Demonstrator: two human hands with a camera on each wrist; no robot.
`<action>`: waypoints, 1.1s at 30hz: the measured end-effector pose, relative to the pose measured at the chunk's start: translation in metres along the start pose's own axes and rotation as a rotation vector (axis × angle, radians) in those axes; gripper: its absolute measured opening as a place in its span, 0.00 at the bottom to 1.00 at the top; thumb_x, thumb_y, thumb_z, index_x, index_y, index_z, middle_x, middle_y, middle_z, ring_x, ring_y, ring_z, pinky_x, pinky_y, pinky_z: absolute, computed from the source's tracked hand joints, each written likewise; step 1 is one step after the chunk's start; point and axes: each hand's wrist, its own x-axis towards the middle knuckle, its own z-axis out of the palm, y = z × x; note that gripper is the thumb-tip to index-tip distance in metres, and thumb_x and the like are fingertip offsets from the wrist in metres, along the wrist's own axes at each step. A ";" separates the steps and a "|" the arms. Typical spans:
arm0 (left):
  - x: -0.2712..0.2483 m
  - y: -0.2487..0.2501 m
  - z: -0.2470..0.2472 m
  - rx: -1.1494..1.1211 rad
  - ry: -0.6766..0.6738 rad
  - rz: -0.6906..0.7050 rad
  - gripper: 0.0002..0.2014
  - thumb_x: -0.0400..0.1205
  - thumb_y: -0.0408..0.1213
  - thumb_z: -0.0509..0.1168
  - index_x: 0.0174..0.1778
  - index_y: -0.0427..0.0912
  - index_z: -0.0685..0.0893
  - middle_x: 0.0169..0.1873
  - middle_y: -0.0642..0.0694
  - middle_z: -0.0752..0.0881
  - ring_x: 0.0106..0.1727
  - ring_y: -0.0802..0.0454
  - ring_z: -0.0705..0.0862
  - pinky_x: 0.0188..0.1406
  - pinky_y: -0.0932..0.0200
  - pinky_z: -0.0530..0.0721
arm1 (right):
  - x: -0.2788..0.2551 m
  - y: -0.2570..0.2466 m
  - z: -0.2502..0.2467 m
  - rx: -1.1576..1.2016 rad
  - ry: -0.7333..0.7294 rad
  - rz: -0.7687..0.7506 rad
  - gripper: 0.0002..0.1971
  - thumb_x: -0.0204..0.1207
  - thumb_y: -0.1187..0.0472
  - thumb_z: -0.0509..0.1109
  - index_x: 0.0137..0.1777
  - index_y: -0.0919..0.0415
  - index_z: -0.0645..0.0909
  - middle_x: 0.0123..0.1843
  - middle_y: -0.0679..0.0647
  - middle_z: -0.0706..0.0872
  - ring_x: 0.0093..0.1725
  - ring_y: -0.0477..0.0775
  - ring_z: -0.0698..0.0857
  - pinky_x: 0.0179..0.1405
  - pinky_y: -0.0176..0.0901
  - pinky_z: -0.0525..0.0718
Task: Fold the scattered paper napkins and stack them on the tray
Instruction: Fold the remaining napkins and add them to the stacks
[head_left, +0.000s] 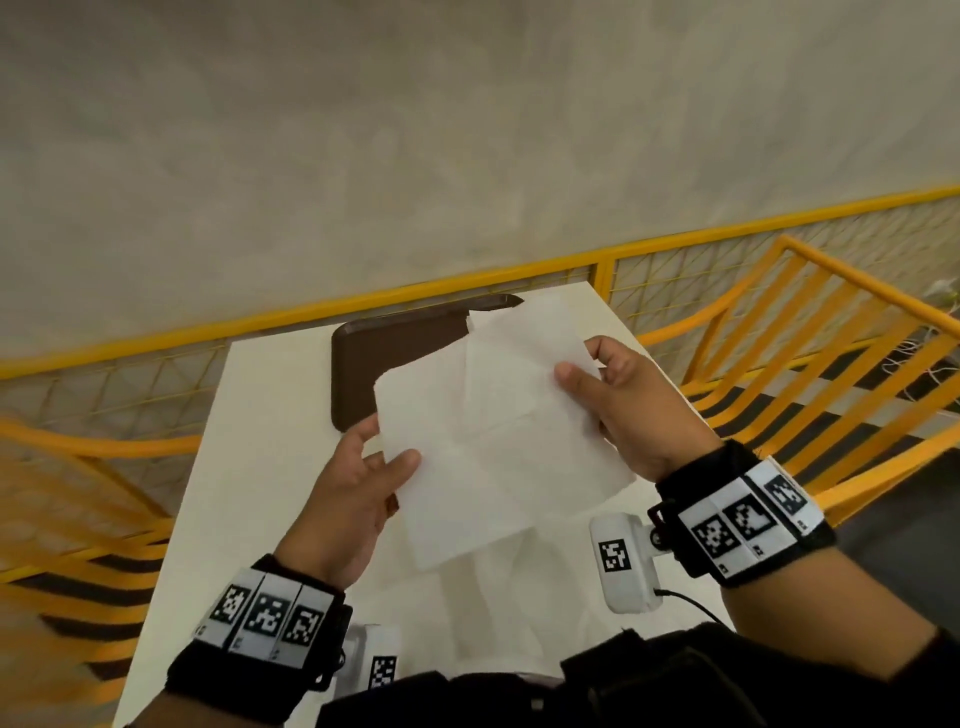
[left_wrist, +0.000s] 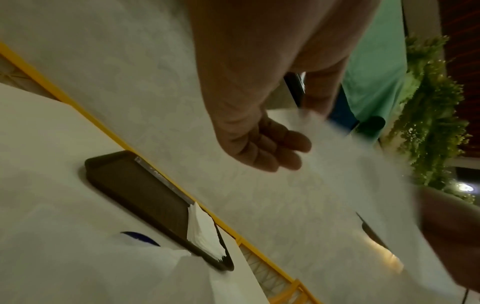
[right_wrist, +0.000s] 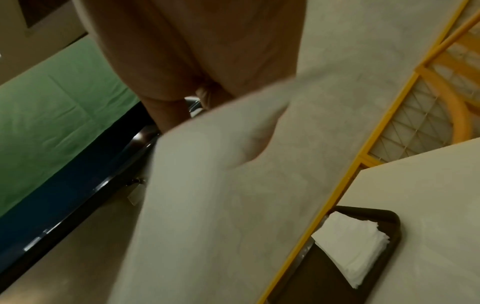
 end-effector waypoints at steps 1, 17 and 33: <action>0.001 0.002 -0.002 -0.042 0.010 -0.011 0.40 0.58 0.41 0.82 0.68 0.49 0.74 0.51 0.43 0.91 0.51 0.48 0.90 0.44 0.57 0.89 | 0.000 0.003 0.002 -0.001 0.003 0.004 0.05 0.80 0.61 0.69 0.52 0.60 0.79 0.54 0.64 0.89 0.53 0.68 0.88 0.53 0.61 0.85; 0.001 0.018 -0.036 0.090 0.095 0.144 0.21 0.65 0.34 0.80 0.51 0.48 0.83 0.33 0.42 0.91 0.33 0.51 0.88 0.35 0.57 0.84 | -0.007 0.022 -0.006 -0.212 -0.053 0.056 0.08 0.79 0.55 0.69 0.50 0.59 0.79 0.46 0.64 0.91 0.48 0.64 0.90 0.52 0.66 0.87; -0.020 0.023 -0.037 0.180 0.127 0.326 0.15 0.52 0.48 0.83 0.30 0.46 0.91 0.27 0.48 0.89 0.32 0.57 0.87 0.38 0.65 0.87 | -0.021 0.023 0.001 0.055 -0.168 0.061 0.12 0.68 0.58 0.72 0.50 0.54 0.90 0.54 0.59 0.91 0.56 0.62 0.88 0.56 0.57 0.84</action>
